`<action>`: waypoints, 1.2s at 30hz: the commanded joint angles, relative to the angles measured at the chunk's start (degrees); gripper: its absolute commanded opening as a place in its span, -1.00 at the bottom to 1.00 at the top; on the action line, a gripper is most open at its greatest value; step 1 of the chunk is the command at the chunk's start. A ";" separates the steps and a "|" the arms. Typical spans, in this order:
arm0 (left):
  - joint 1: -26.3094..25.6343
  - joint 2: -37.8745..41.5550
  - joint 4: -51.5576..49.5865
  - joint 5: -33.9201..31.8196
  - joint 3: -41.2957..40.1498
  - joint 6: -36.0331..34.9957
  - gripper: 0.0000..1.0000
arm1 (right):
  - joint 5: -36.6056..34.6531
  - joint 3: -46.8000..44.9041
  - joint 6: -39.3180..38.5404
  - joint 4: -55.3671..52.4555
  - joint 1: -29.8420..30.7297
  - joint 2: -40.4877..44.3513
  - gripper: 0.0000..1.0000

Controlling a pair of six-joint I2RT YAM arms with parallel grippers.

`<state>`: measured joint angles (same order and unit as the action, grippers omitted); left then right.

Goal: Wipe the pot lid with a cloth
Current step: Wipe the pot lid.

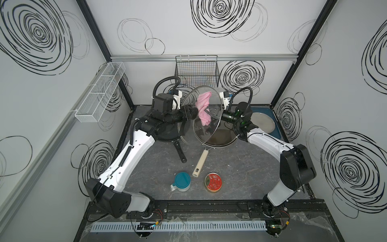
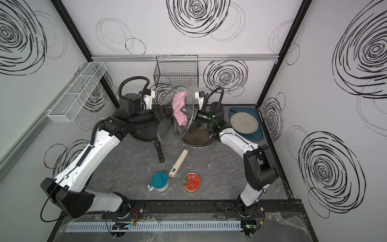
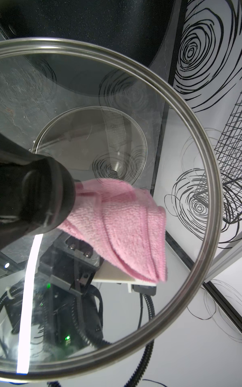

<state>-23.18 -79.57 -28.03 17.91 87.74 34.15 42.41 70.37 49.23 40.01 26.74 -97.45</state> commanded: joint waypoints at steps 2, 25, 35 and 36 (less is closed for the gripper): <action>-0.49 2.98 13.65 2.36 3.07 1.36 -1.00 | -0.03 3.83 2.92 7.59 -0.46 -3.61 -1.00; 0.19 1.20 18.20 -0.81 6.02 3.65 -1.00 | -0.98 1.22 4.04 7.54 5.23 -7.88 -1.00; 2.65 -0.56 19.94 -4.06 6.56 3.82 -1.00 | -2.06 -10.87 5.89 7.99 9.01 2.04 -1.00; 2.86 -0.59 20.03 -4.18 6.56 3.82 -1.00 | -2.27 -11.80 6.09 7.66 9.26 3.28 -1.00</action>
<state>-21.28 -81.14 -22.00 14.70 89.80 36.75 40.49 60.07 54.15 44.82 35.20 -99.00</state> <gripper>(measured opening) 0.355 0.069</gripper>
